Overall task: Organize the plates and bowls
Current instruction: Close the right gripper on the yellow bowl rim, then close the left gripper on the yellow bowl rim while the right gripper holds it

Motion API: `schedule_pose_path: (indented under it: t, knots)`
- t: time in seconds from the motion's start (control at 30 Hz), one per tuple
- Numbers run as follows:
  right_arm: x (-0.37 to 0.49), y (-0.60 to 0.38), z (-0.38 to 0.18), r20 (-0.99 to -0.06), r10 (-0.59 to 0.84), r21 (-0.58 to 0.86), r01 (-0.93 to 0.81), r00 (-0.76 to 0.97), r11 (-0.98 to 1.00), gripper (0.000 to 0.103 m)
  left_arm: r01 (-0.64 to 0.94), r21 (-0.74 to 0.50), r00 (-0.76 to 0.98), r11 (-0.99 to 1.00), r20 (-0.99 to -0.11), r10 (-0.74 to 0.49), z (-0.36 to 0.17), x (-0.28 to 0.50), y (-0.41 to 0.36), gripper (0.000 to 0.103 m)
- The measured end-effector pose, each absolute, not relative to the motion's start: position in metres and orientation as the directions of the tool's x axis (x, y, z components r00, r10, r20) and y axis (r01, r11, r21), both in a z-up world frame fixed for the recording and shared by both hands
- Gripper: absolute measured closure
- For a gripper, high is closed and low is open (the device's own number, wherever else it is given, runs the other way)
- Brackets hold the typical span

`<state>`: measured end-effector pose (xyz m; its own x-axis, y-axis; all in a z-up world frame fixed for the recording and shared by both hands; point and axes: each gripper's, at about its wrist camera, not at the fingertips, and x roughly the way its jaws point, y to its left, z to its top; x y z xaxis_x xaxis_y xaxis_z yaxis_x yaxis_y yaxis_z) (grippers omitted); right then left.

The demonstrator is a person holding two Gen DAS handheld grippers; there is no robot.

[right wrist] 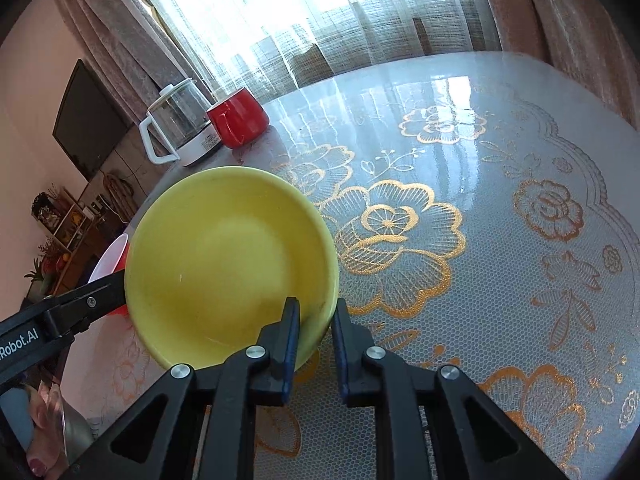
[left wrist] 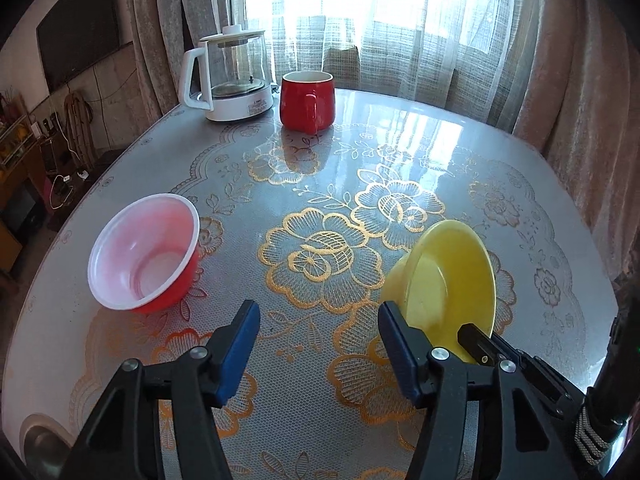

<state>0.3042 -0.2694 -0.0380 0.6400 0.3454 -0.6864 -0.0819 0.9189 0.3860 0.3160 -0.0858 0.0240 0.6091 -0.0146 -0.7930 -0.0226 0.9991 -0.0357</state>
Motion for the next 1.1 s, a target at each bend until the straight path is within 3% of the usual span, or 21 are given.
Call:
schedule_pose_path:
  t: [0.13,0.27,0.4,0.5,0.57,0.6,0.67,0.73,1.1]
  knots:
    - [0.303,-0.267,-0.037,-0.692,0.325,0.364,-0.077,0.645,0.928,0.087,-0.015,-0.076,0.632,0.997,-0.774,-0.049,0.030,0.312,-0.078,0.040]
    - [0.303,-0.266,-0.037,-0.692,0.323,0.361,-0.078,0.646,0.929,0.087,-0.045,-0.197,0.693,0.979,-0.712,-0.111,0.040,0.301,-0.064,0.025]
    - [0.303,-0.264,-0.036,-0.694,0.313,0.346,-0.080,0.648,0.935,0.087,0.044,-0.136,0.649,0.990,-0.749,-0.132,0.036,0.312,-0.086,0.027]
    - [0.303,-0.262,-0.034,-0.696,0.303,0.332,-0.082,0.651,0.940,0.087,0.064,-0.066,0.628,0.996,-0.773,-0.092,0.029,0.319,-0.099,0.042]
    - [0.303,-0.262,-0.034,-0.697,0.300,0.328,-0.082,0.651,0.941,0.087,0.074,-0.071,0.600,0.995,-0.794,-0.102,0.022,0.323,-0.100,0.063]
    - [0.303,-0.262,-0.034,-0.697,0.299,0.327,-0.082,0.651,0.941,0.087,0.080,-0.084,0.588,0.993,-0.801,-0.115,0.019,0.324,-0.100,0.067]
    - [0.302,-0.260,-0.033,-0.695,0.300,0.321,-0.091,0.654,0.943,0.087,0.096,-0.094,0.573,0.991,-0.809,-0.132,0.014,0.324,-0.102,0.084]
    - [0.302,-0.256,-0.032,-0.695,0.294,0.303,-0.104,0.656,0.947,0.088,0.106,-0.090,0.561,0.990,-0.817,-0.134,0.011,0.323,-0.106,0.091]
    - [0.296,-0.245,-0.026,-0.688,0.275,0.245,-0.142,0.671,0.959,0.090,0.075,-0.100,0.566,0.992,-0.815,-0.125,0.007,0.309,-0.098,0.092]
